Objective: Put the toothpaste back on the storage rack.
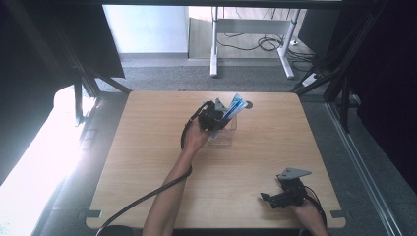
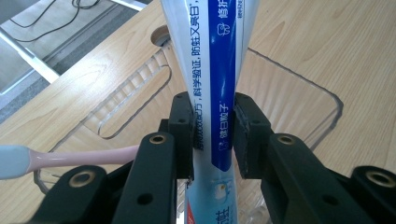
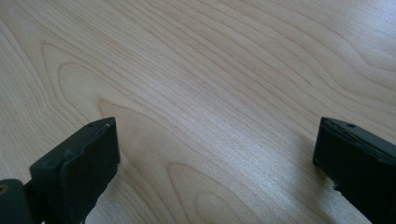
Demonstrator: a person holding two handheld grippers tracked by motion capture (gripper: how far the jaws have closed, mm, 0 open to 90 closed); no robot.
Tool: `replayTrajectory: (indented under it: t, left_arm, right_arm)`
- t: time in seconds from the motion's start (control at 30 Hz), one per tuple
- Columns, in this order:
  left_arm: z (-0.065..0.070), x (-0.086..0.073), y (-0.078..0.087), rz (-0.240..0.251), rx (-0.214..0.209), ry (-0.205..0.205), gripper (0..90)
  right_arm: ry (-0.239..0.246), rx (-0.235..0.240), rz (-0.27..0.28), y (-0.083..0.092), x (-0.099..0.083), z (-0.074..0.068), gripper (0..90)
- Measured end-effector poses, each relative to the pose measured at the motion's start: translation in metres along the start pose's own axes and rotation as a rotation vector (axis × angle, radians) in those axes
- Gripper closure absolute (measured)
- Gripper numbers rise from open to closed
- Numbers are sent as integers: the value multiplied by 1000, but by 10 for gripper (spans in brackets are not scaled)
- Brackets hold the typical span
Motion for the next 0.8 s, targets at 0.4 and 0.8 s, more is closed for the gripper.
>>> replayTrajectory:
  t: [0.4,0.8]
  left_arm:
    - [3,-1,1,-18,8,12,712]
    - [1,-1,3,-32,-18,80,642]
  right_arm:
    - [4,-1,-3,0,0,0,5]
    - [7,2,-3,-1,0,-1,6]
Point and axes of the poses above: each handheld gripper's, and its own axes: y roughly backward along the jaws, x roughly out of its top, z roughly to its right, the point moved 2 cm from there along -y, roughly forward along the jaws
